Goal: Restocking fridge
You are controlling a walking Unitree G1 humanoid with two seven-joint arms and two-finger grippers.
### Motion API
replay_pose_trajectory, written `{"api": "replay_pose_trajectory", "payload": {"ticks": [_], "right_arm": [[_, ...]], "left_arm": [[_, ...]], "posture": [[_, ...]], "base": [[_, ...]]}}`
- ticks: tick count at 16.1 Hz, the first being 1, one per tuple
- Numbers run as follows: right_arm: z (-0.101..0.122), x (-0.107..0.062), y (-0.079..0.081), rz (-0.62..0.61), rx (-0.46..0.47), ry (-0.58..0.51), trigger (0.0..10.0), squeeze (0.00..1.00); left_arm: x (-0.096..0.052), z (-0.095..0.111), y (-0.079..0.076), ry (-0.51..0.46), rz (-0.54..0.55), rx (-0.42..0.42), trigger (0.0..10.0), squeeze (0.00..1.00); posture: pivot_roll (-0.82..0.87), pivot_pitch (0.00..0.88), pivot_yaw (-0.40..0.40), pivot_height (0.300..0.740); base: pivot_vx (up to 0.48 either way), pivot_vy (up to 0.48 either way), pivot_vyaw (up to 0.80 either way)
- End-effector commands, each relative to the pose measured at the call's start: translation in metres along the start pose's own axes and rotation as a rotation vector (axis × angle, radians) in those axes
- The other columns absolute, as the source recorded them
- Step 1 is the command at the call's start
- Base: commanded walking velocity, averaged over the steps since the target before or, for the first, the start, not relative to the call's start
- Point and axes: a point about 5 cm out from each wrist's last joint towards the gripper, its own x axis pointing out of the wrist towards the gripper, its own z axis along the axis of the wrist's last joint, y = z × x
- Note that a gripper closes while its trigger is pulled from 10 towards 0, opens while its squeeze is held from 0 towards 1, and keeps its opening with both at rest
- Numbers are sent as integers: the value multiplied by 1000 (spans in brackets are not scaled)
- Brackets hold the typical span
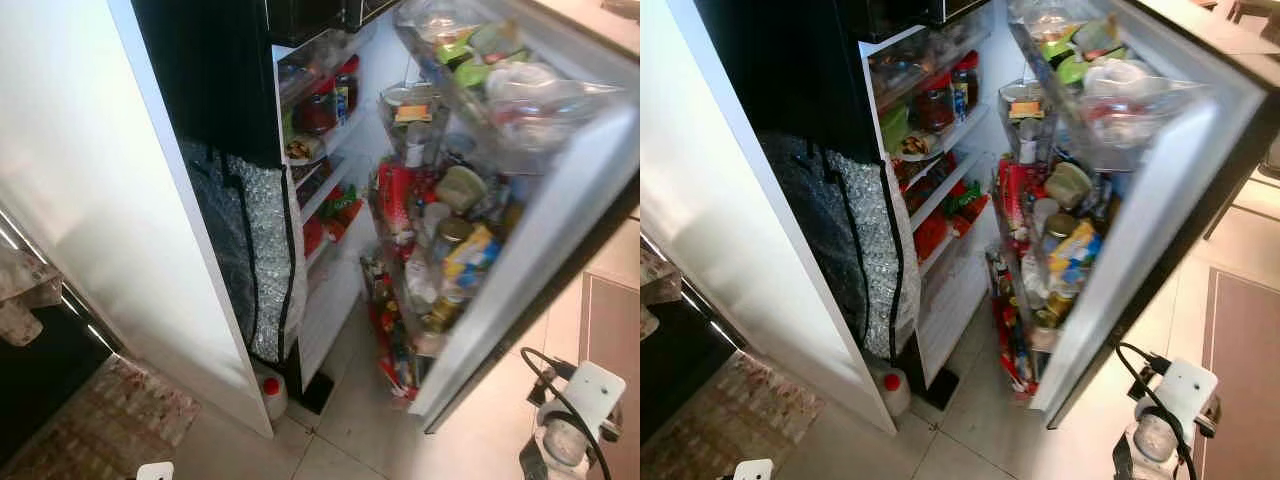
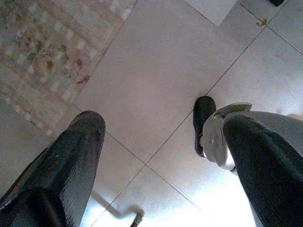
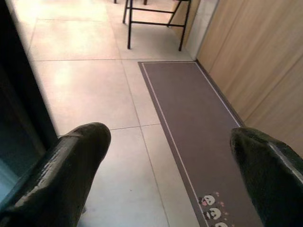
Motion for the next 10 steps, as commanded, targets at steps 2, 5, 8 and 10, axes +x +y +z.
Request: {"api": "replay_pose_trajectory", "payload": {"ticks": [2,5,8,10], "right_arm": [[18,5,11,57,0,-67,10000,0],[30,4,32,198,-43,-121,10000,0],[34,-4,56,345,-47,-139,10000,0],[35,-7,62,389,-50,-149,10000,0]], "left_arm": [[-1,-3,2,7,14,6,10000,0],[-1,-3,2,6,8,10,10000,0],[-1,-3,2,11,-2,22,10000,0],[-1,-3,3,11,-2,23,10000,0]], "posture": [[-73,0,8,740],[-70,0,7,740],[-72,0,9,740],[-72,0,10,740]], "base": [[0,0,0],[0,0,0],[0,0,0],[0,0,0]]}}
